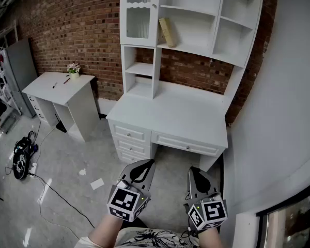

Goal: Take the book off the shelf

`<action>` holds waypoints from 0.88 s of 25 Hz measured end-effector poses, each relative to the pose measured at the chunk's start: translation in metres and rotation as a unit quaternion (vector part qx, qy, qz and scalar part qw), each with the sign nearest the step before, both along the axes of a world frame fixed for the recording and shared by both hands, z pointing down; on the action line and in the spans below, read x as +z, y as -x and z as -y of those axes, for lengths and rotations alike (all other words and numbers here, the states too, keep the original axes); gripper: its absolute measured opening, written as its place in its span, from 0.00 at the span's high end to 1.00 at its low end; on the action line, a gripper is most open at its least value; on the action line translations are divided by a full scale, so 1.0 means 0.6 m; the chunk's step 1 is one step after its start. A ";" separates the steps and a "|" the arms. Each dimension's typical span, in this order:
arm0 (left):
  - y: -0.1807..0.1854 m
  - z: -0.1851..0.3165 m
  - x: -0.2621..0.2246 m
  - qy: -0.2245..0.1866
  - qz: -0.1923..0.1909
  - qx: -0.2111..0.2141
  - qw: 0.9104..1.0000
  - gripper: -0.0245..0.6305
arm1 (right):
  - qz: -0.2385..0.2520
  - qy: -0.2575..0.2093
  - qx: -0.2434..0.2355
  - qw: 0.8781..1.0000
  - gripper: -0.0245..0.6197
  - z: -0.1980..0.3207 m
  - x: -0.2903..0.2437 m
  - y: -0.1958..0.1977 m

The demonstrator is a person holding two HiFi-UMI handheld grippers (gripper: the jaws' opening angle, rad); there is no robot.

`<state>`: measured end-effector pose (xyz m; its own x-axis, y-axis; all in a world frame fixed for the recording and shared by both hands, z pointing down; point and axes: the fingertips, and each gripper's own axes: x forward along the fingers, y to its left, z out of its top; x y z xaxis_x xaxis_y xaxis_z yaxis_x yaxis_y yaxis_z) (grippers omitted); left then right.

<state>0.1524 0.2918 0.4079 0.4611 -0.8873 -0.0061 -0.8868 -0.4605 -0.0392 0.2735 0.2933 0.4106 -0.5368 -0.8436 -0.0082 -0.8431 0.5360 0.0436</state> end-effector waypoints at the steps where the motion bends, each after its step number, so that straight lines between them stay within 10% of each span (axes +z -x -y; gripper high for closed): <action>1: 0.001 0.002 0.000 0.000 0.000 0.000 1.000 0.94 | -0.001 0.000 0.000 1.000 0.96 0.002 0.000 0.001; 22: -0.005 0.048 0.024 0.023 -0.002 0.003 1.000 0.94 | 0.009 0.023 0.015 1.000 0.95 0.051 0.018 -0.009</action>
<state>0.1555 0.2632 0.4224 0.4670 -0.8837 0.0328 -0.8838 -0.4676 -0.0151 0.2788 0.2627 0.4215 -0.5111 -0.8592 0.0222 -0.8594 0.5114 0.0048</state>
